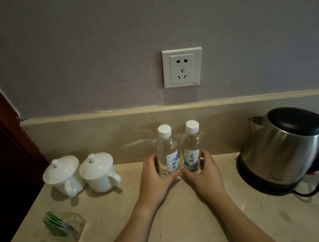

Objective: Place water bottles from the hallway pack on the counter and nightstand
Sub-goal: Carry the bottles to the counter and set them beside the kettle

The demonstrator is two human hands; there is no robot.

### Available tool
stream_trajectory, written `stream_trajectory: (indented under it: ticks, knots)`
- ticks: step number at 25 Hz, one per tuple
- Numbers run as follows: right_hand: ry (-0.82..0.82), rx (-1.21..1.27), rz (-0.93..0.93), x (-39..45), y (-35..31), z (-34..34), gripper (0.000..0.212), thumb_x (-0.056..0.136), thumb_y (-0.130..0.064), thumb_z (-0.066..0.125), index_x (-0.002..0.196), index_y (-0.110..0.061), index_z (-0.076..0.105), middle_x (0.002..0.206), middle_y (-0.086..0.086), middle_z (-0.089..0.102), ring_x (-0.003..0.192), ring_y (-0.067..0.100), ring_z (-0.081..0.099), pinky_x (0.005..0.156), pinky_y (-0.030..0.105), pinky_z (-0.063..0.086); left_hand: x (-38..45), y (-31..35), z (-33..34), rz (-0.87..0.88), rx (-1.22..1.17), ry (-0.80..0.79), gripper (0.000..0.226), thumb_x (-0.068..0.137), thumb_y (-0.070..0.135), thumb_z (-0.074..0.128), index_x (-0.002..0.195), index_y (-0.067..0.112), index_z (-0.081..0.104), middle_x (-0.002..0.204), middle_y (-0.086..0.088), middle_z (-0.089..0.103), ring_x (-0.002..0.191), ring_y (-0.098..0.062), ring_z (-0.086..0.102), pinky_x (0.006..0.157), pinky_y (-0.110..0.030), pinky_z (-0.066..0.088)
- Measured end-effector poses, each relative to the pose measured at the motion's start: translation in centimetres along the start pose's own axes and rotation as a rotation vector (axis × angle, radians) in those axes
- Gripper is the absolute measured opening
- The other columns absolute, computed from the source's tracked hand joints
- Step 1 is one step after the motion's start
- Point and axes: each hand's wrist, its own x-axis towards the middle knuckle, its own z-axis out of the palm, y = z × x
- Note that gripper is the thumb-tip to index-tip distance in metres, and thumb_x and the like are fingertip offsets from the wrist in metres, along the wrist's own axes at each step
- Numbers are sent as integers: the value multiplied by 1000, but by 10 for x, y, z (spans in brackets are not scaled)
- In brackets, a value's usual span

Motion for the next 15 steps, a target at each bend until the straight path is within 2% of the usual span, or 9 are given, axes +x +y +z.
stream_trajectory:
  ticks: [1, 3, 5, 7, 10, 12, 15]
  knots:
    - [-14, -2, -4, -1, 1, -1, 64, 71, -34, 86, 122, -37, 48, 108, -26, 60, 90, -8, 58, 76, 17, 49, 1, -1, 0, -1, -5, 2, 64, 60, 38, 90, 114, 38, 56, 112, 11, 68, 100, -3, 68, 86, -32, 58]
    - [-37, -4, -12, -1, 2, -3, 63, 74, -31, 84, 122, -42, 45, 104, -29, 57, 90, -9, 57, 75, 14, 44, -1, 2, -1, -14, -26, -17, 57, 66, 26, 89, 112, 39, 57, 109, 15, 69, 98, 3, 67, 85, -25, 57]
    - [-48, -10, -18, -1, 2, -3, 63, 75, -31, 83, 127, -38, 48, 108, -26, 58, 92, -5, 58, 77, 15, 45, -1, 2, -3, -17, -46, -46, 54, 73, 17, 86, 112, 40, 58, 109, 16, 70, 99, 5, 67, 84, -20, 55]
    - [-54, -14, -21, -1, 0, -3, 62, 76, -31, 82, 127, -38, 48, 109, -26, 57, 88, -8, 55, 76, 13, 43, 0, 0, -5, -7, -32, -71, 50, 76, 21, 82, 116, 39, 58, 114, 11, 68, 102, -1, 66, 88, -25, 54]
    - [-54, -20, -22, -2, 0, -3, 64, 77, -32, 82, 129, -38, 47, 109, -28, 54, 87, -12, 53, 76, 12, 42, 2, 0, -4, 8, 64, -53, 48, 73, 29, 84, 110, 37, 54, 115, 8, 54, 103, -3, 60, 88, -22, 50]
    - [-50, -30, -14, -1, 0, -2, 66, 77, -34, 82, 133, -36, 47, 112, -28, 54, 87, -11, 53, 78, 12, 42, 3, 0, -2, -5, 78, -27, 58, 67, 31, 88, 112, 38, 51, 114, 10, 55, 103, -2, 60, 88, -24, 51]
    - [-44, -56, -10, -1, 1, 0, 63, 77, -36, 81, 130, -39, 47, 110, -30, 53, 85, -13, 53, 76, 12, 42, 2, -2, 0, -3, 82, -5, 56, 69, 30, 86, 110, 44, 50, 114, 9, 60, 102, -2, 61, 89, -29, 54]
